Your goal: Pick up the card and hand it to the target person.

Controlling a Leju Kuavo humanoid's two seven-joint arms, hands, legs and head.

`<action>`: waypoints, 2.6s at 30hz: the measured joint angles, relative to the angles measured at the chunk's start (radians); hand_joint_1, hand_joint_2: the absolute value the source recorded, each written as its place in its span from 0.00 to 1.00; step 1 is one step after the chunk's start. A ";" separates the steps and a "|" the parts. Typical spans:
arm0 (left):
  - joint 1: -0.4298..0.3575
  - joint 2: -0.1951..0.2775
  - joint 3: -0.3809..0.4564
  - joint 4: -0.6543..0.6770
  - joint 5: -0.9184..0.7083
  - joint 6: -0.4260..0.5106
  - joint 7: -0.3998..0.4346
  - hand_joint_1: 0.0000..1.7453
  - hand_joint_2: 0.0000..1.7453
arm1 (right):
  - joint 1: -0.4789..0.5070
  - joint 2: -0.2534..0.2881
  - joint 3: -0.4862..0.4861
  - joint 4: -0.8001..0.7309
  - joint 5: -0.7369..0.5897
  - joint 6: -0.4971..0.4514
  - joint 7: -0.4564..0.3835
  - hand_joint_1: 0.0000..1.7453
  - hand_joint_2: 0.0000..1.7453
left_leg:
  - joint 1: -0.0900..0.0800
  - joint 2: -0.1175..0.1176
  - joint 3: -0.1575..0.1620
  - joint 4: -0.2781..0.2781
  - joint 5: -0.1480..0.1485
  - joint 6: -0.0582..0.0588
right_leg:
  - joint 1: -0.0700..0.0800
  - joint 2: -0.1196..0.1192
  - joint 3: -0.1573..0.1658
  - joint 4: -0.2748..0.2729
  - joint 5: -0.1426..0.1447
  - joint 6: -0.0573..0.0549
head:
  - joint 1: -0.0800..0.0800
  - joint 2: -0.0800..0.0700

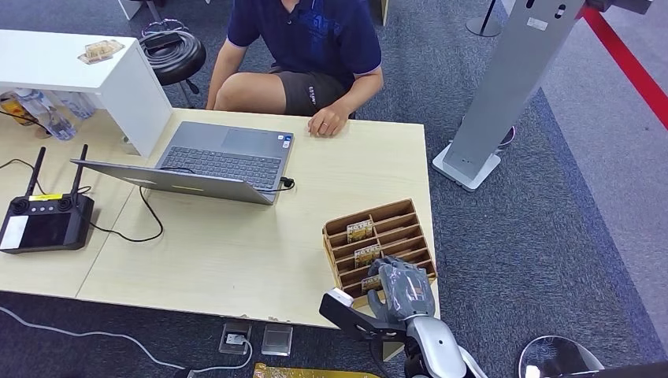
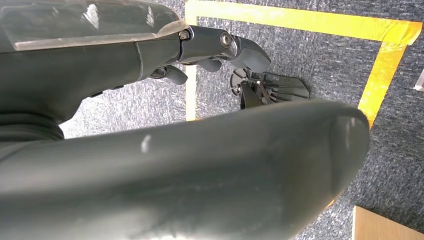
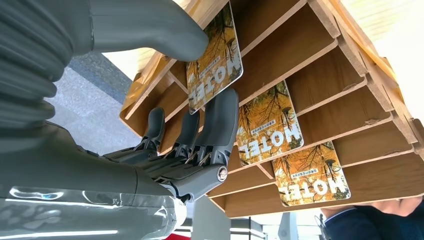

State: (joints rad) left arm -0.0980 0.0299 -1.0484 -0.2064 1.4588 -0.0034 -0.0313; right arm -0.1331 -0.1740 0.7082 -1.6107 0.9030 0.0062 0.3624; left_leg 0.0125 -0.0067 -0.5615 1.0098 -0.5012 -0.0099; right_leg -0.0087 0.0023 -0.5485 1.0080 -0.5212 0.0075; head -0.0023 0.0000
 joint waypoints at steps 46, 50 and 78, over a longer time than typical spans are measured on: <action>0.000 0.002 0.000 0.000 -0.003 -0.002 -0.001 0.00 0.00 | 0.002 0.000 0.006 0.001 0.038 0.012 0.003 0.59 1.00 | 0.000 0.000 0.000 0.000 0.000 0.000 | 0.000 0.000 0.000 0.000 0.000 0.000 | 0.000 0.000; 0.000 0.002 0.000 0.000 -0.003 -0.001 -0.001 0.00 0.00 | 0.004 0.000 0.007 0.001 0.038 0.013 0.003 0.65 1.00 | 0.000 0.000 0.000 0.000 0.000 0.000 | 0.000 0.000 0.000 0.000 0.000 0.000 | 0.000 0.000; 0.000 0.002 0.000 0.000 -0.003 -0.002 -0.003 0.00 0.00 | 0.001 0.000 0.007 -0.001 0.038 0.002 0.003 0.93 1.00 | 0.000 0.000 0.000 0.000 0.000 0.000 | 0.000 0.000 0.000 0.000 0.000 0.000 | 0.000 0.000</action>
State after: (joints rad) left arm -0.0978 0.0320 -1.0479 -0.2064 1.4555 -0.0050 -0.0347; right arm -0.1321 -0.1740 0.7153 -1.6114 0.9411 0.0085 0.3652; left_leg 0.0124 -0.0067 -0.5613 1.0098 -0.5012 -0.0099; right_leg -0.0087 0.0023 -0.5484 1.0080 -0.5212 0.0075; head -0.0020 0.0000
